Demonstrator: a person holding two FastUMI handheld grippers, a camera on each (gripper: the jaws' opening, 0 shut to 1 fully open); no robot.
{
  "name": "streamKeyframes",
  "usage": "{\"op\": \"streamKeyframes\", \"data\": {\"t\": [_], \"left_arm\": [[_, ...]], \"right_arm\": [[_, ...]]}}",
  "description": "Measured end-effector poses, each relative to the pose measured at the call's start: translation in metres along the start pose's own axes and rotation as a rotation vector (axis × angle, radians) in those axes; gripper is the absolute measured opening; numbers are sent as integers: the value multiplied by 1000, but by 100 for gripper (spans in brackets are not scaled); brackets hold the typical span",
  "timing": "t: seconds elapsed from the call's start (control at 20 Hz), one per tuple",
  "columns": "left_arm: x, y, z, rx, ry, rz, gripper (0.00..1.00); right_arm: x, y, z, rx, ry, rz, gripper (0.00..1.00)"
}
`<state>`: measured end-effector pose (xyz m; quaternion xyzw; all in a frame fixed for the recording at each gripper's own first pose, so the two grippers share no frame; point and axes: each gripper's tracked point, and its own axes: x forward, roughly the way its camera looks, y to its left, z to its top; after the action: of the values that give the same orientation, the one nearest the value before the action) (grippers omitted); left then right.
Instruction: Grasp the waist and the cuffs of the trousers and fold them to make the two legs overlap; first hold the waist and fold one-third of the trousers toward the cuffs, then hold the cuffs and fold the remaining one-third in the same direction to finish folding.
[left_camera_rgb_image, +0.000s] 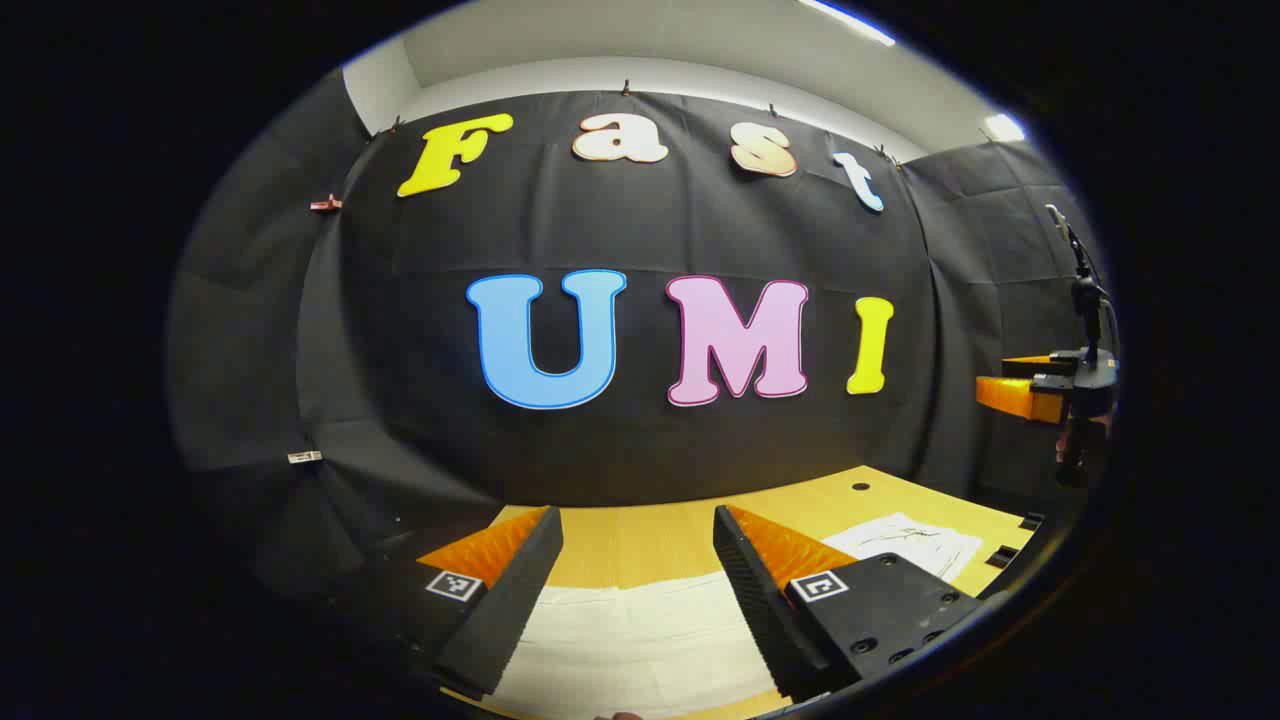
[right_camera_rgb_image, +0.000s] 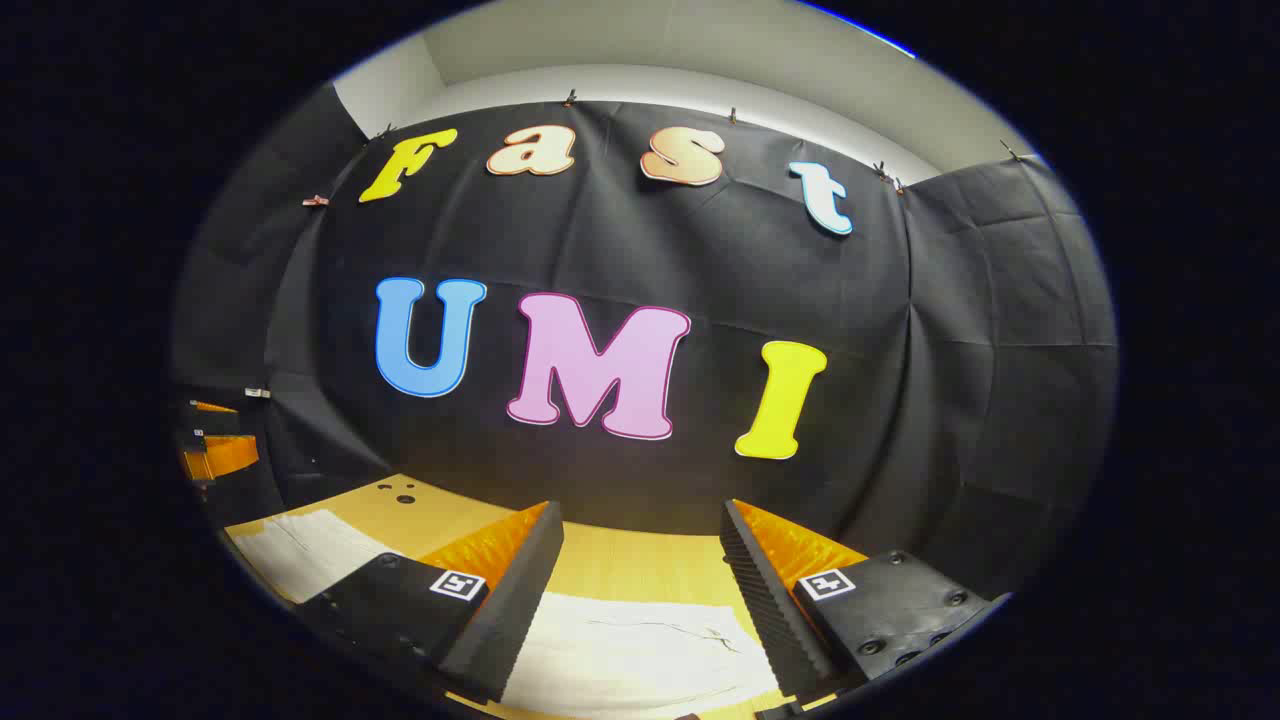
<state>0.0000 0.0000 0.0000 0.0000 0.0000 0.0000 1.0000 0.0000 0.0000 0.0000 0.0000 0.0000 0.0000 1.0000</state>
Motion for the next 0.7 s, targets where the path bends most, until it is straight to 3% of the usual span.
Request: {"op": "streamKeyframes", "data": {"t": [0.7], "left_arm": [[-11,15,-2,-1,-9,36,96]], "right_arm": [[-12,-16,2,-7,7,-34,97]]}}
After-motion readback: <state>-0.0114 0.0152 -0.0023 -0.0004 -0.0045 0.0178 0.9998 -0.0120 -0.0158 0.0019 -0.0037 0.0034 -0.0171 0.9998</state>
